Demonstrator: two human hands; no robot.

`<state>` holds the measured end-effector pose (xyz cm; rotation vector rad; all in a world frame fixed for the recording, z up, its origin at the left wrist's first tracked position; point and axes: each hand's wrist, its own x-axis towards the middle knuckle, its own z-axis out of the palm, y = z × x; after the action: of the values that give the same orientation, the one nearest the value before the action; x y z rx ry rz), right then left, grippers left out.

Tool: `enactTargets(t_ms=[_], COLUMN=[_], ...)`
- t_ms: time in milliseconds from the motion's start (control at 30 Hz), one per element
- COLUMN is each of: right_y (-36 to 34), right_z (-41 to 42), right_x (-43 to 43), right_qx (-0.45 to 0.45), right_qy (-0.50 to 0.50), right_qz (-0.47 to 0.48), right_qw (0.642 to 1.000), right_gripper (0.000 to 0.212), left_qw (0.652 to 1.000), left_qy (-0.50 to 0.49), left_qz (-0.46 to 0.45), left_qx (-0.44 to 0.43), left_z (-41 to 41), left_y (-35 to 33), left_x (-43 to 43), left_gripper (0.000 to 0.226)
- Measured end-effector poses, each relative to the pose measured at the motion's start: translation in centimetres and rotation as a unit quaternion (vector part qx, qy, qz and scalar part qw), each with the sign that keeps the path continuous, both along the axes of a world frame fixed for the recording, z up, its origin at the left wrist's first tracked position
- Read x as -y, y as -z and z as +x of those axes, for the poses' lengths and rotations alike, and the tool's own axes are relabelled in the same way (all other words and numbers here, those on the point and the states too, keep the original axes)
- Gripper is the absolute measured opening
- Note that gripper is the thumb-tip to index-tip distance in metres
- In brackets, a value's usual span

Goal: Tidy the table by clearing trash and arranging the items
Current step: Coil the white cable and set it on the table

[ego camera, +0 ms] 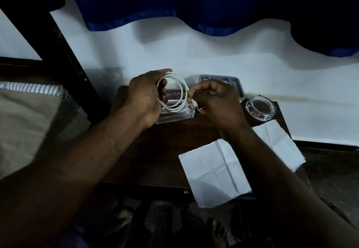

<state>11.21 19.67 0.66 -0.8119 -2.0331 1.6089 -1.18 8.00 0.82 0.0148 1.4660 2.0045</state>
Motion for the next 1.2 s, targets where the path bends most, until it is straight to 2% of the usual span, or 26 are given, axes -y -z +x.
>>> enactTargets(t_ms=[100,200,333,467,600,767,967,1000,1133,1200], right_y=[0.4,0.7,0.8,0.8,0.6,1.0,0.7,0.5,-0.3,-0.7], right_z=[-0.2,-0.4,-0.5,-0.7,-0.7,-1.0,-0.6,-0.6,-0.2,0.0], right_x=[-0.3,-0.2,0.5,0.7,0.7,0.3,0.4,0.4,0.1,0.0], right_qx=[0.014,0.026,-0.015,-0.034,-0.033,0.018,0.048,0.047,0.020,0.025], right_qy=[0.025,0.030,-0.001,0.010,0.015,0.039,0.029,0.019,-0.060,-0.093], right_qz=[0.018,0.036,-0.049,-0.108,-0.129,-0.017,0.039,0.025,-0.131,-0.169], right_qw=[0.999,0.999,0.999,0.993,0.991,0.999,0.998,0.998,0.989,0.981], right_gripper=[0.007,0.013,0.021,0.024,0.031,0.029,0.032,0.033,0.021,0.023], left_qw=[1.000,0.999,1.000,1.000,0.998,0.992,0.988,0.987,0.990,0.991], left_qy=[0.007,-0.012,-0.023,-0.007,0.015,0.074,0.068,0.067,0.049,0.045], left_qz=[-0.003,-0.014,-0.008,0.019,0.049,0.082,0.088,0.085,0.067,0.061], left_qx=[-0.029,-0.046,-0.011,0.013,0.041,0.067,0.110,0.115,0.111,0.108], left_z=[0.4,0.9,0.9,0.7,0.5,0.6,0.5,0.4,-0.3,-0.5], left_y=[-0.1,-0.2,-0.3,-0.3,0.0,-0.1,-0.4,-0.4,-0.2,-0.1], left_x=[-0.2,-0.4,-0.2,-0.1,-0.1,-0.1,0.1,0.2,0.3,0.3], left_gripper=[0.014,0.016,0.020,0.019,0.018,0.018,0.019,0.019,0.017,0.017])
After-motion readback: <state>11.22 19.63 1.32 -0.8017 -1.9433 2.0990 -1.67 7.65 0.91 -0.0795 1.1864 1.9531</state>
